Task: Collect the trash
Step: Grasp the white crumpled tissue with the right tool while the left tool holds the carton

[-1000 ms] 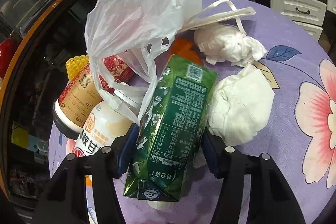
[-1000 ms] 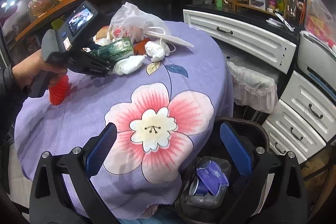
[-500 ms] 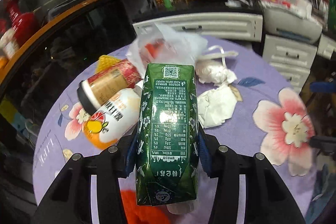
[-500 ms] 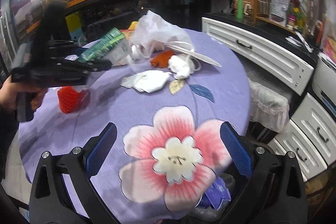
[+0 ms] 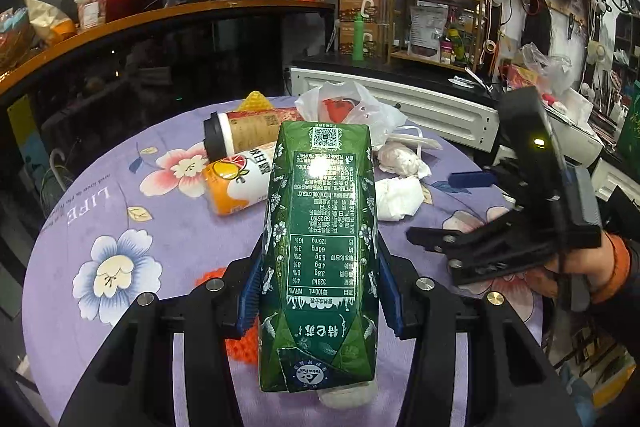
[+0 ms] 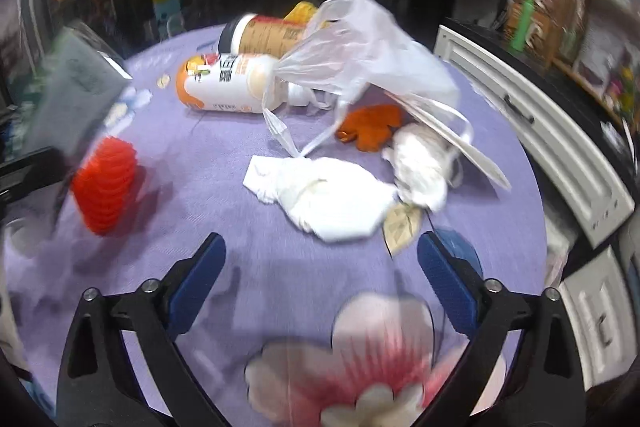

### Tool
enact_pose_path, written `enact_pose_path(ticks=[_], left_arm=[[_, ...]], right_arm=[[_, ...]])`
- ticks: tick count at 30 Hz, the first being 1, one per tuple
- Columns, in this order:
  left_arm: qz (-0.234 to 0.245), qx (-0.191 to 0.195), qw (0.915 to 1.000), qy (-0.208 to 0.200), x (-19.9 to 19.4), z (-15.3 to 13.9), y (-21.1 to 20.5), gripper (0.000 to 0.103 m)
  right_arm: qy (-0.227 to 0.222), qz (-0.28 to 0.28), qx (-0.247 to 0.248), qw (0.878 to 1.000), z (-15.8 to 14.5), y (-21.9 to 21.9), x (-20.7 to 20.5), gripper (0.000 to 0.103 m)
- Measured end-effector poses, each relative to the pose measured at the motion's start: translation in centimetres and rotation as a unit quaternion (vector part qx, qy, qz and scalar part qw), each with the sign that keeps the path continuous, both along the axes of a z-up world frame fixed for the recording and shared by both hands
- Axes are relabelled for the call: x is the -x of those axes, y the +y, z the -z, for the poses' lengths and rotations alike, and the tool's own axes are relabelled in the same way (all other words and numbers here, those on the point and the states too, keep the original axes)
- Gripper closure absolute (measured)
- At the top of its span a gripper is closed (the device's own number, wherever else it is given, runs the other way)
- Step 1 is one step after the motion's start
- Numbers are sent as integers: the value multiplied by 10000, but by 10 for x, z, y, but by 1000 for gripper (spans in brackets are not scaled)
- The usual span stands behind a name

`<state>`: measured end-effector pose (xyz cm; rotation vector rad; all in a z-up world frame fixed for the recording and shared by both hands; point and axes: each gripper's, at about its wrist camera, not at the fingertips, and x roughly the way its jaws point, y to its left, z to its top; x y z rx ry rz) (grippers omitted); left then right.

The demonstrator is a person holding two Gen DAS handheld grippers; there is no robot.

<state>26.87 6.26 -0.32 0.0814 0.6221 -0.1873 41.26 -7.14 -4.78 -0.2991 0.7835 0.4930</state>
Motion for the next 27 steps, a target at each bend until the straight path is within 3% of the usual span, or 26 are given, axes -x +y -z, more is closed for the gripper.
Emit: enact_pose_path(ticks=[3,8,11,16,21,27], left_arm=[[-17,112,9999,38,3,5,2,54],[-15,66,10000,60,8,11,4,54],[-1,151,9998,98,9,14,4,54],[-15,291,9995,77,15,14,3,54],[-29,361,9993,-5,26,11,-5,54],[91,466,9988,-96,43,7,-26,54]], right_arm=[[-29,-122,294,9995,6,18,-12,15],[93,-41,599,9982,18,32,-32,31],[171,64,402,9990,17,28,-37,58],[224,220,42,9995,13,10,-29,79],[344,394,-563,9970,5,-20,-10,82],[113,480,-902,9947,-9,-50,39,82]])
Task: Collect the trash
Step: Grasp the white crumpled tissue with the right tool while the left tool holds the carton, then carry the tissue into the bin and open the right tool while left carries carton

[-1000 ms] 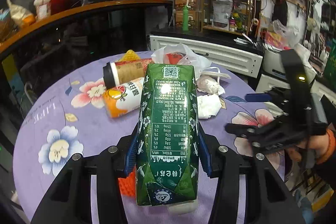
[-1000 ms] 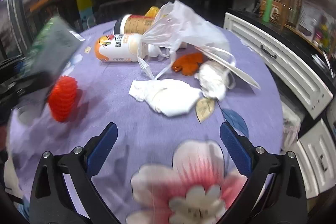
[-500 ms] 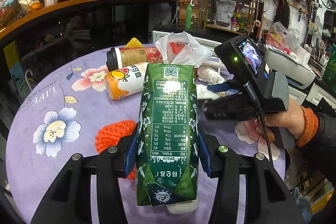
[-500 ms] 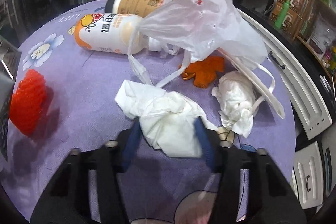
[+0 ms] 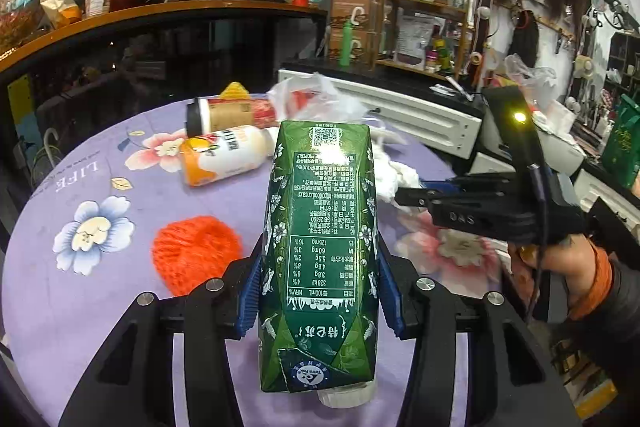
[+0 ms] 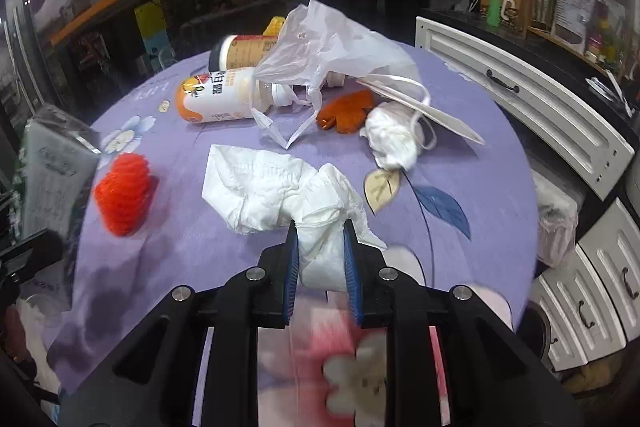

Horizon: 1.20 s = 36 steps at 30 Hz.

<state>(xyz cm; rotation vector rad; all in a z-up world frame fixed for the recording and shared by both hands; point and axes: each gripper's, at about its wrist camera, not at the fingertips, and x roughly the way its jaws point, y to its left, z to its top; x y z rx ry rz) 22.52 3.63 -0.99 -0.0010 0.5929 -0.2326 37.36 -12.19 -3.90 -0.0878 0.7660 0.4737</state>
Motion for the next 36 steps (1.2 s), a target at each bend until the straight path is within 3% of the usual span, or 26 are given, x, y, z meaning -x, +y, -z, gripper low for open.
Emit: enact_pose_path(ticks=[8,19,26,33,36], left_arm=[[305,209,9993,-48,23,-1,-44,54],[1044,387,9938,68,43,12,-120,54],[1526,333,9876,169,50,22,-167,54],[1711,198,9841,423,46,46,-200,54],[1728,148,9835,523,42,55,-207,54]], right_arm=[[-412,405,-105,9983,-12,-56,77,82],[-81,1482,-339,9883,21,-159,153,82],[398,1941,-364,9795,68,-201,162,81],[915,2171,-498,9706,115,-223,144,81],[1058,2263,-539,9668,132,-229,133,71]])
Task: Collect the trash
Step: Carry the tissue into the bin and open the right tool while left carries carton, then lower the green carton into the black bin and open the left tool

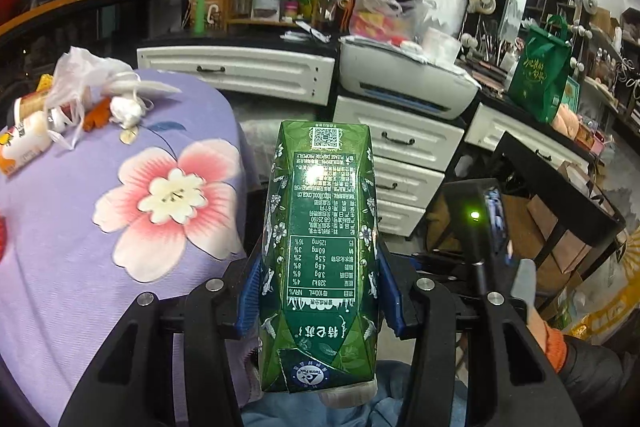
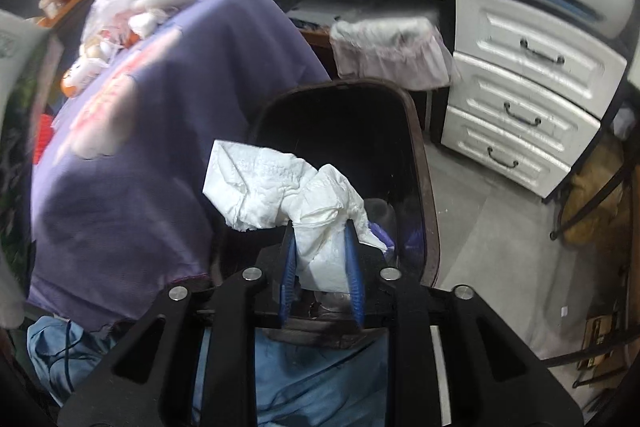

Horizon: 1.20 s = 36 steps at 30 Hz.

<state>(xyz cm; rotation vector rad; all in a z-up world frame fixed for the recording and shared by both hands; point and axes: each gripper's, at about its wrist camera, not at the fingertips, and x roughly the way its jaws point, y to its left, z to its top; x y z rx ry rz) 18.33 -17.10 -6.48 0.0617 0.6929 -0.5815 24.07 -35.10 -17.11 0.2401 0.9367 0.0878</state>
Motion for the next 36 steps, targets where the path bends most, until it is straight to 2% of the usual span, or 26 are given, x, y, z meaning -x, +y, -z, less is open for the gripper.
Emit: enact_pose_path(ticks=[2,3,7,15,22,29,36], left_arm=[[22,-60,10000,44,-3,6,-6,54],[31,-83,9999,55,-2,8,-6,54],[110,-258,9996,94,-6,18,-17,54],[255,-537,9981,174,-23,34,-41,54],[332,-864,9951,357,-49,60,-67,54],[336,-1111,9917,562,-64,85,-83,54],[347,-1199,9902,633,-70,92,-90,54]], right_arm=[[77,97,-8,9999,10,-4,-5,43],[81,164,-7,9998,14,-5,-6,40],[49,281,12,9996,18,-9,-2,40],[-346,539,523,9966,-8,-19,24,39],[-513,867,668,9927,-18,-37,43,39],[-534,1069,708,9903,-19,-49,59,39],[-451,1278,665,9885,-15,-59,69,39]])
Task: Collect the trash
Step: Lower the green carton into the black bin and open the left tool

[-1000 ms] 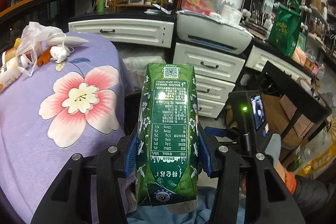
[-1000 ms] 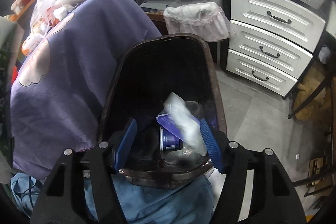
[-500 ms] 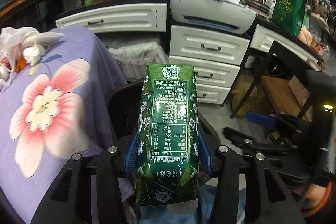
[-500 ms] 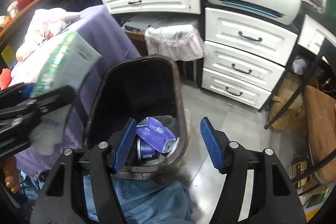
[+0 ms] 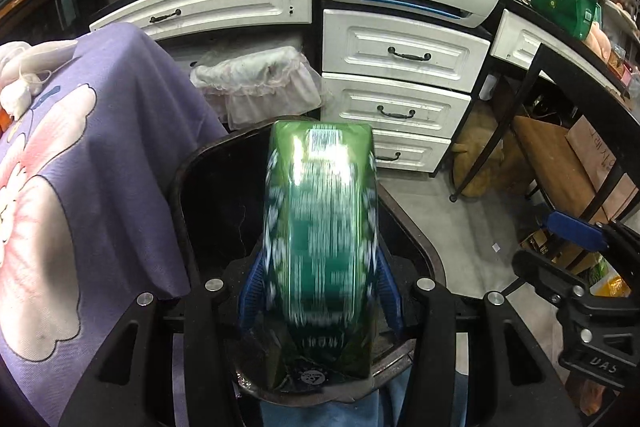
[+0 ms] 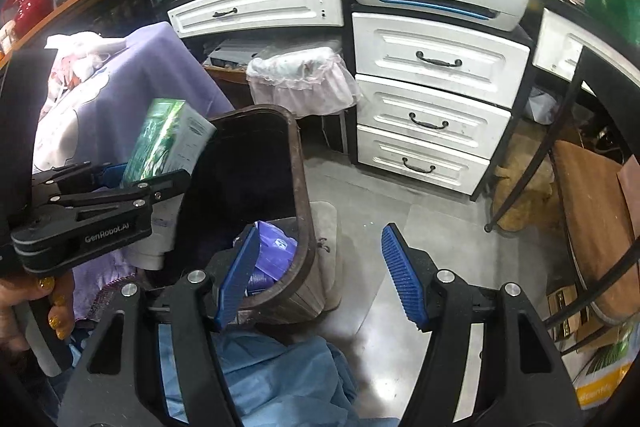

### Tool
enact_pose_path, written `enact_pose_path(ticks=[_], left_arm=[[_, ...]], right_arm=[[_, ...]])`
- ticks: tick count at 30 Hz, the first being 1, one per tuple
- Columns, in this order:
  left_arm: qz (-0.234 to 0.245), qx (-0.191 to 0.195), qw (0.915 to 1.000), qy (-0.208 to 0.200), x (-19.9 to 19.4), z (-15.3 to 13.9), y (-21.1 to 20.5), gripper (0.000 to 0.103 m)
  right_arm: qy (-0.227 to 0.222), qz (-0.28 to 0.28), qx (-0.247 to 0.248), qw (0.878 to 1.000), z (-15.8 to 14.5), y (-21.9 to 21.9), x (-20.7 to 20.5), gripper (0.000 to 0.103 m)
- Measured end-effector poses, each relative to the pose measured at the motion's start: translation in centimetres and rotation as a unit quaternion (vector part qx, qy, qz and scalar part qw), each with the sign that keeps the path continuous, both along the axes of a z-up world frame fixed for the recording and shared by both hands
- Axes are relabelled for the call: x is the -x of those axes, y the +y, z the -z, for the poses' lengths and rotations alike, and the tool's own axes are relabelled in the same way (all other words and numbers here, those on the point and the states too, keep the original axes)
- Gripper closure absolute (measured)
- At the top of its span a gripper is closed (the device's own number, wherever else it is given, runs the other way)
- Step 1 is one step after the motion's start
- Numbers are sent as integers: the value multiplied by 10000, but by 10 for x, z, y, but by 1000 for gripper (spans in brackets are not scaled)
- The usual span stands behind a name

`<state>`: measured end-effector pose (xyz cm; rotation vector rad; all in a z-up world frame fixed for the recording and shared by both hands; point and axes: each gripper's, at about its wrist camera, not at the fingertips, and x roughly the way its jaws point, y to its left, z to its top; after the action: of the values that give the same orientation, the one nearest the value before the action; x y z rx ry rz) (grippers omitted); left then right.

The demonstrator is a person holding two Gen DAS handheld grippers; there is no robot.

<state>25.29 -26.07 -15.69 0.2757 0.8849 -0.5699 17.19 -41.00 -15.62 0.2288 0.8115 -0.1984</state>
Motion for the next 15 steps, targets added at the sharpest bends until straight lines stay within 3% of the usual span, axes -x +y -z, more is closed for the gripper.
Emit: enact_pose_path(ticks=[1,5,15], left_arm=[[-41,-5,10000,-21,0,0,1,53],[-158,41,9998,-135,0,-7,4,25],[-309,554,9966,-527,23,-60,34,14]], right_arm=[[13,19,0,10000,1,0,1,38],[8,67,-26,10000,1,0,1,32],[-114,20,-128,9999,-11,7,-1,32]])
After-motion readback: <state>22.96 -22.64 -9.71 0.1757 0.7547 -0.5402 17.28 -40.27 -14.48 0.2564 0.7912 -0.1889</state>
